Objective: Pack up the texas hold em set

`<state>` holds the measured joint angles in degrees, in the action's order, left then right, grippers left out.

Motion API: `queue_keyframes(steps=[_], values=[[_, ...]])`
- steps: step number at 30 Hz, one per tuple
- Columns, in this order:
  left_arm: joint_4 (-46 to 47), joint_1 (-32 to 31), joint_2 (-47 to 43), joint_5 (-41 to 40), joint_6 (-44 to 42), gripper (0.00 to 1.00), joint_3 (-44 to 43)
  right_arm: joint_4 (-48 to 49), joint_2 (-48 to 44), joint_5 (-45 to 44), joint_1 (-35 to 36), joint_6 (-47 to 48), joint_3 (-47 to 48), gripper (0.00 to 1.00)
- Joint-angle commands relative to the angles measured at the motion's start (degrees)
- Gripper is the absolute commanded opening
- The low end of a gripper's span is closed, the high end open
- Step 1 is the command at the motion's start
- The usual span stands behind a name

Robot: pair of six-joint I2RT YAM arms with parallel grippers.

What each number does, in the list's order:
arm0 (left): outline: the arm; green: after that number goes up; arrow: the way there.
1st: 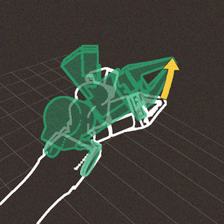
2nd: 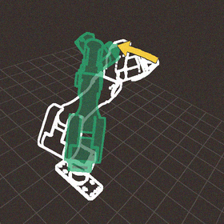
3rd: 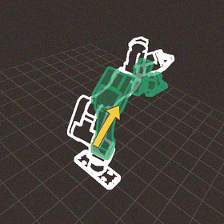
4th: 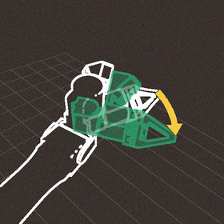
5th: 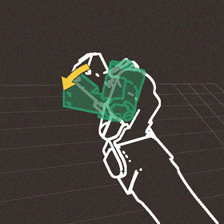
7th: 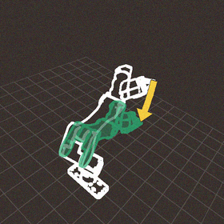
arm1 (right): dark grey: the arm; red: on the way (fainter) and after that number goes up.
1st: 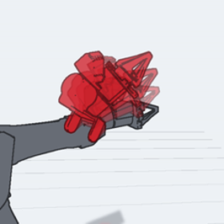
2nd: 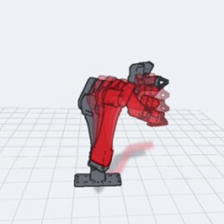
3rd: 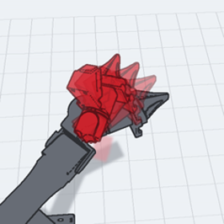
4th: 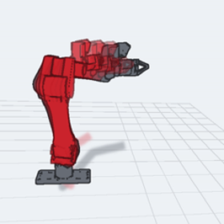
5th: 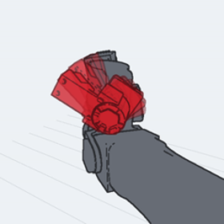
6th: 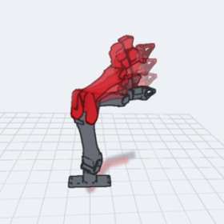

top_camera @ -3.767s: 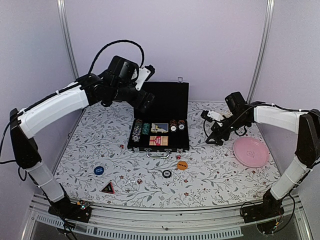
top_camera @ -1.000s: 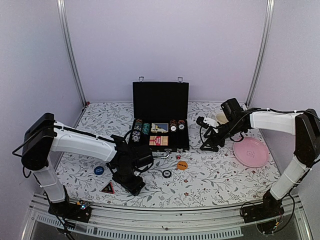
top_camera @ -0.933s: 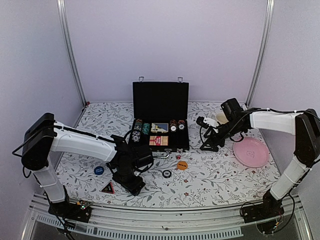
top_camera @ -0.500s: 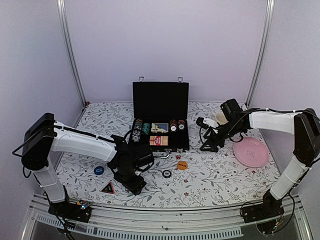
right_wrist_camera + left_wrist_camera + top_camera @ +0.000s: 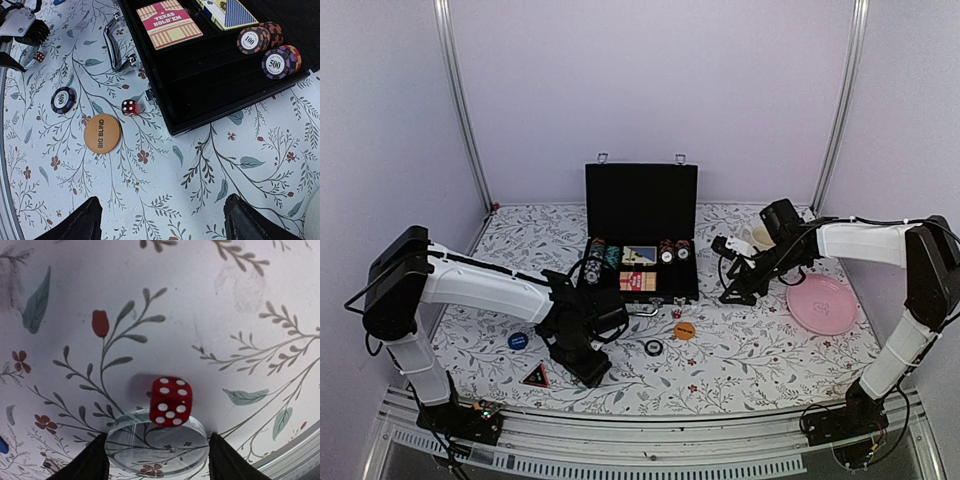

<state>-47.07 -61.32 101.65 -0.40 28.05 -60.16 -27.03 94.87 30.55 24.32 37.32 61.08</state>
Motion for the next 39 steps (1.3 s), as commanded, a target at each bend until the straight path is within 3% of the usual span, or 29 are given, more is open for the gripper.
queue_keyframes(steps=[1, 9, 19, 27, 33, 39], values=[[-1.0, 0.7, 0.3, 0.4, -0.3, 0.66, 0.9, -0.9, 0.8, 0.8, 0.0, 0.2, 0.0, 0.83], [-4.8, 0.8, -0.9, -2.0, 0.0, 0.58, -2.3, -1.0, 0.7, 0.9, 0.0, 0.1, 0.1, 0.83], [-14.1, 1.9, -3.8, -10.2, -1.8, 0.57, -17.8, -1.1, 0.4, 0.8, 0.0, 0.2, 0.2, 0.83], [-5.4, 9.6, 3.8, -14.9, -9.1, 0.58, -31.8, -1.0, 0.4, 0.4, 0.0, -0.6, 0.8, 0.83], [4.4, 14.6, 13.7, -10.9, -13.1, 0.58, -41.1, -1.0, 0.7, 1.4, 0.0, -1.2, 1.1, 0.83], [6.9, 18.1, 23.0, -12.1, -15.0, 0.58, -50.3, -1.0, 0.8, 0.6, 0.0, -1.3, 0.9, 0.83]])
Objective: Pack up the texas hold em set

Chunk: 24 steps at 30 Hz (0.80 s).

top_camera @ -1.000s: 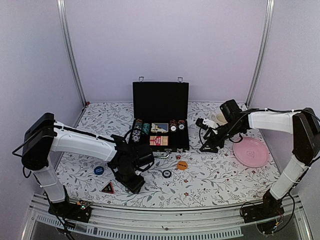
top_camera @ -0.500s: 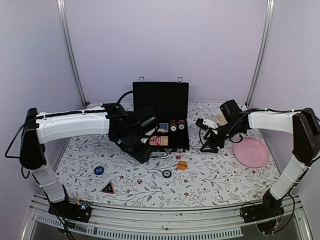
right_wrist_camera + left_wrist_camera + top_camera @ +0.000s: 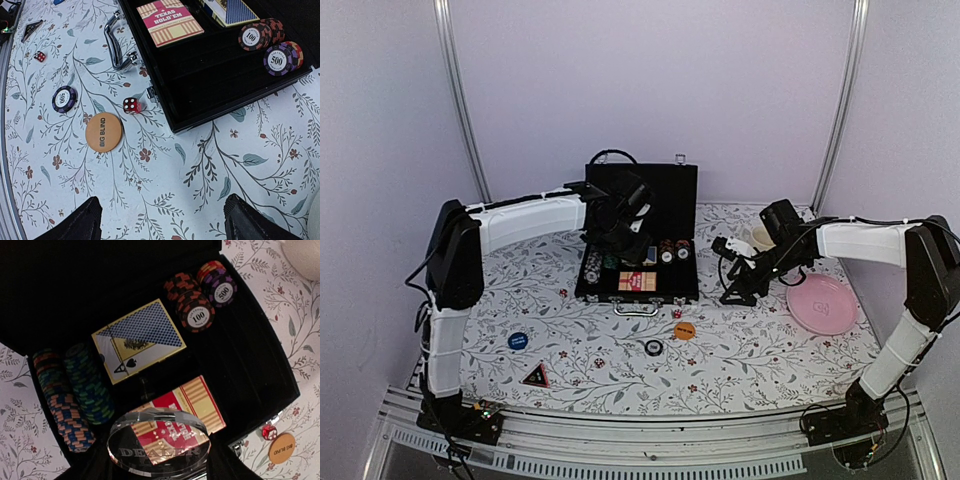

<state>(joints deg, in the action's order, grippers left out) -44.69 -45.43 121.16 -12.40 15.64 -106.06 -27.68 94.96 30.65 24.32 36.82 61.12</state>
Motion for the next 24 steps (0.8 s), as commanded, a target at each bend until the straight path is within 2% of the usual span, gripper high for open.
queue_keyframes(steps=[1, 12, 24], values=[[5.2, 2.7, 4.5, 0.7, -2.5, 0.58, -5.3, -0.4, 0.7, 0.4, 0.0, -0.8, 0.9, 0.83], [6.6, 5.5, 14.8, 3.9, -3.5, 0.59, -13.5, -0.3, 1.7, -0.9, 0.0, -0.4, 0.8, 0.83], [7.6, 6.9, 18.2, 3.8, -3.2, 0.6, -14.5, -0.4, 2.6, -1.2, -0.1, -0.3, 0.7, 0.83]])
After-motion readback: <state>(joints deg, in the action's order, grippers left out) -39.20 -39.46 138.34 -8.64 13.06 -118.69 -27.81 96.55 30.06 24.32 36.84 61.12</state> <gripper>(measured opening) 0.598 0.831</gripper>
